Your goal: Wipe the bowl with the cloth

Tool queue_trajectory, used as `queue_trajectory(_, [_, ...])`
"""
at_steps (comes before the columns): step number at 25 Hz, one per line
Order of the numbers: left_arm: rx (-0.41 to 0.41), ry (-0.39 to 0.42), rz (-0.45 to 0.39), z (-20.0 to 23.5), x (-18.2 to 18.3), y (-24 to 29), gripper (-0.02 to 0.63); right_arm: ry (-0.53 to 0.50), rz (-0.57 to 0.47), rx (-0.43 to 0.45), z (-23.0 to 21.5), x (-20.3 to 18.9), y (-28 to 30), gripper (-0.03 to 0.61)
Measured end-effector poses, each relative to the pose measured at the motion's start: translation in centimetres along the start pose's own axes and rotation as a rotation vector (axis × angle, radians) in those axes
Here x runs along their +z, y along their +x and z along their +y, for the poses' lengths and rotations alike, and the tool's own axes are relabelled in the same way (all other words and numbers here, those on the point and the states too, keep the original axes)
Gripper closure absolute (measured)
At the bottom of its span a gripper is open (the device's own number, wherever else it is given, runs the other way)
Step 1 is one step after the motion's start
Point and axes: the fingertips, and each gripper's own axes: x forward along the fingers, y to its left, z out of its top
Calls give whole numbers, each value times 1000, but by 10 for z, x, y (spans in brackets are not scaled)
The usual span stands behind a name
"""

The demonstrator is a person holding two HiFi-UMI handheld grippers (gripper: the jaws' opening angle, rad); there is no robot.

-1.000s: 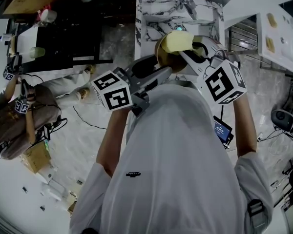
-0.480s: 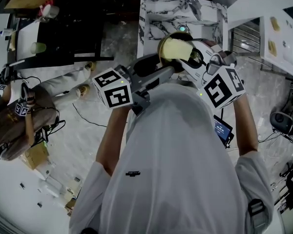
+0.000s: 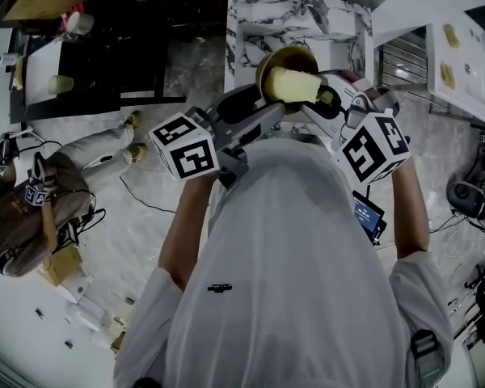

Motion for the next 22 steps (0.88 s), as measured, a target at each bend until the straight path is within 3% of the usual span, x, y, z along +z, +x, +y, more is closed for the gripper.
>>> queue_trajectory(5, [6,26,15,1,-6,1,356,5,107,-70,-22,-20,-4,537])
queue_trajectory(11, [14,51,21,-4,-8,6,356,36,61,-138,-44,-5,-2,537])
queue_trajectory(17, [0,44,16,-6,-5,4,356,0,-28,-82,-33,17,5,537])
queue_trajectory(22, [6,42,4,-4,-4,1,356,-73,13,24,-6,13,9,537])
